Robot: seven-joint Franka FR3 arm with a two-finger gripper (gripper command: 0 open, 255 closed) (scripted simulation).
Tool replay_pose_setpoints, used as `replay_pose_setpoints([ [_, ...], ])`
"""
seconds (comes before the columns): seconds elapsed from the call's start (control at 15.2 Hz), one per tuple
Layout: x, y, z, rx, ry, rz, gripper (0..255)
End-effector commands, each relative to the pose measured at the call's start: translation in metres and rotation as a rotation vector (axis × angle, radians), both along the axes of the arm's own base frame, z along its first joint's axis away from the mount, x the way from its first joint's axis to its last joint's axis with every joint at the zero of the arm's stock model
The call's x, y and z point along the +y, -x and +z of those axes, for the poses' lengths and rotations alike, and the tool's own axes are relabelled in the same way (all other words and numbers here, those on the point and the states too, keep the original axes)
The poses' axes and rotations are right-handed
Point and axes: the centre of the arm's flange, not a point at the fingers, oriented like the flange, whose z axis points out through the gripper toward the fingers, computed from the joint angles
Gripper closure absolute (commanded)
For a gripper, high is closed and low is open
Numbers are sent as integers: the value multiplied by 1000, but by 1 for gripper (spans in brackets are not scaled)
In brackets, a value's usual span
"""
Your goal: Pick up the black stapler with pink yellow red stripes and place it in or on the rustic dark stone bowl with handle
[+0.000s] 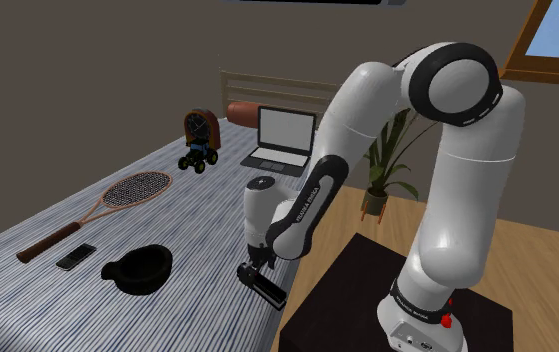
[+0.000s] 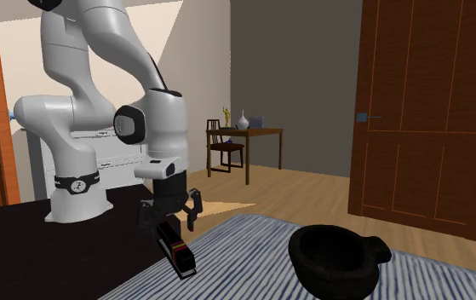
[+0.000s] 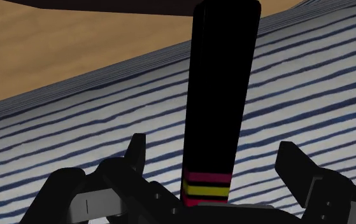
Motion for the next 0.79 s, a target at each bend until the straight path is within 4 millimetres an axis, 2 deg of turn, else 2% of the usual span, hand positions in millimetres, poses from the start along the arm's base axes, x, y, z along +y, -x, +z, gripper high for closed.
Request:
replay_pose_setpoints([
  [0.0,2,-1,-11,-2,-1,0,0],
  [0.33,3,0,-36,-2,-1,0,0],
  [0.73,3,0,-36,-2,-1,0,0],
])
